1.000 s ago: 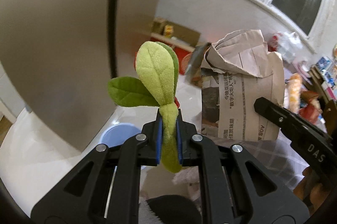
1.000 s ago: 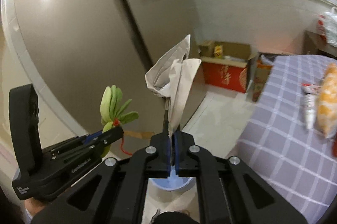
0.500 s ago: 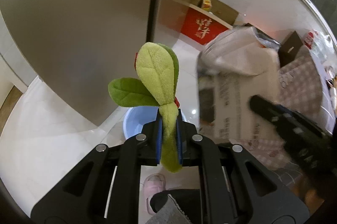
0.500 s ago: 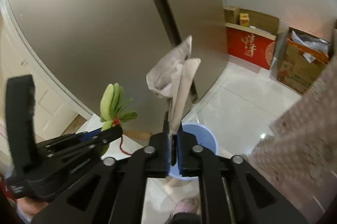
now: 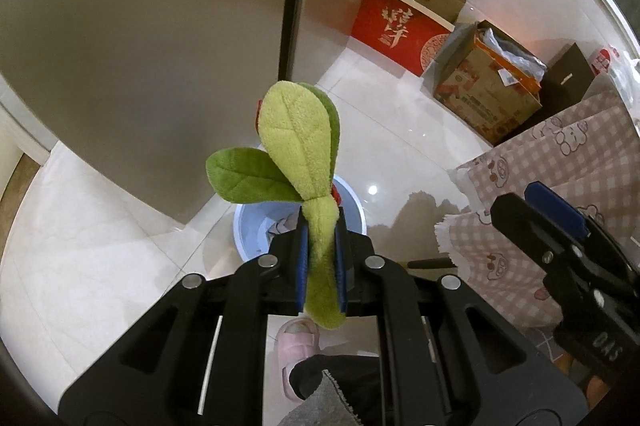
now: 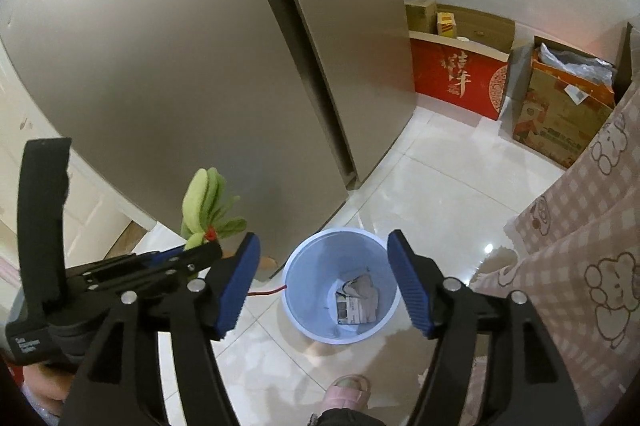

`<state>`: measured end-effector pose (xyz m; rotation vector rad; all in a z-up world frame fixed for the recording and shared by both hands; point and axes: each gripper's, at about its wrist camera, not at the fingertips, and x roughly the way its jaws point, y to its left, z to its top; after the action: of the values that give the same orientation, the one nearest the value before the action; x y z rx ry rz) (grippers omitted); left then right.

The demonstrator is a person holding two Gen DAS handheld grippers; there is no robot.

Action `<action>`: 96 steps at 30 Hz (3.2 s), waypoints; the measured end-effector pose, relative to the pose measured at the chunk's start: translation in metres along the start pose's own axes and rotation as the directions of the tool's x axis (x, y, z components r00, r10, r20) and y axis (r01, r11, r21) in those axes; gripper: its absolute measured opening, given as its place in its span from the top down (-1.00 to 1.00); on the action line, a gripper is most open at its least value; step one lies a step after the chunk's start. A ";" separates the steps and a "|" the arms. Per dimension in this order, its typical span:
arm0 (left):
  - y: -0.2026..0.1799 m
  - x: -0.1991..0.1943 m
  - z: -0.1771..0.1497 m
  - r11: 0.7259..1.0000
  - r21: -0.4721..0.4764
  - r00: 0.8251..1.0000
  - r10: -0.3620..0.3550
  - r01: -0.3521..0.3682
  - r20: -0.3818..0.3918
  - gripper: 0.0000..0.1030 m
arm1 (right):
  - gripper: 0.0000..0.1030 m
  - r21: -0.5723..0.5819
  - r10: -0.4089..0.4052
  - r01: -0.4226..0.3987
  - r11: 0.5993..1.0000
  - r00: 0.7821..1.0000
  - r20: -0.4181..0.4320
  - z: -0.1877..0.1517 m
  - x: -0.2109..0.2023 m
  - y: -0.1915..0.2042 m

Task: Collect trash
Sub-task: 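Open the left tool over the bin to drop the sprout, then return to table, then grasp the white bottle with the left tool while the right tool grasps the blue-white box, then carry both items to the bin while the right tool drops the box inside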

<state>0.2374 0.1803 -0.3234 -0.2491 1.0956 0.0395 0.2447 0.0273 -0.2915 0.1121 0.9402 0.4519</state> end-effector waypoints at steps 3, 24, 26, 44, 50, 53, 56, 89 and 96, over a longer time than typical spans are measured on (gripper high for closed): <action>-0.005 -0.001 0.002 1.000 0.018 1.000 -0.003 0.003 0.000 0.78 | -0.34 0.015 -0.006 0.006 1.000 1.000 0.011 0.000 -0.005 -0.004; -0.004 -0.042 0.006 0.998 -0.016 0.996 0.062 -0.061 0.059 -0.61 | -0.45 0.035 -0.045 0.042 0.998 0.994 0.095 0.003 -0.054 -0.002; -0.008 -0.051 0.004 0.998 -0.009 0.995 0.064 -0.063 0.074 -0.61 | -0.45 0.034 -0.046 0.042 0.999 0.994 0.101 0.002 -0.059 -0.001; -0.135 -0.148 -0.026 0.975 0.212 0.967 -0.114 0.066 0.226 -0.61 | -0.63 0.120 -0.191 0.161 0.980 0.936 0.295 -0.029 -0.218 -0.057; -0.225 -0.157 -0.042 0.922 0.363 0.951 -0.223 0.135 0.213 -0.61 | -0.66 0.244 -0.362 0.292 0.925 0.873 0.327 -0.052 -0.282 -0.127; -0.266 -0.157 -0.053 0.890 0.431 0.944 -0.258 0.150 0.204 -0.61 | -0.66 0.294 -0.442 0.356 0.887 0.839 0.316 -0.067 -0.310 -0.164; -0.302 -0.151 -0.058 0.869 0.473 0.945 -0.264 0.148 0.191 -0.61 | -0.66 0.326 -0.514 0.421 0.847 0.806 0.295 -0.080 -0.329 -0.198; -0.393 -0.069 -0.023 0.842 0.497 0.957 -0.281 0.207 0.076 0.54 | 0.64 0.286 -0.507 0.466 0.837 0.857 0.090 -0.089 -0.330 -0.351; -0.369 -0.095 -0.025 0.858 0.461 0.940 -0.316 0.228 0.124 0.54 | 0.68 0.335 -0.540 0.477 0.813 0.833 0.124 -0.091 -0.354 -0.333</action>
<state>0.2289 -0.1746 -0.1835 0.0127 0.8351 -0.4315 0.1021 -0.4314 -0.1736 0.1645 0.7769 -0.2057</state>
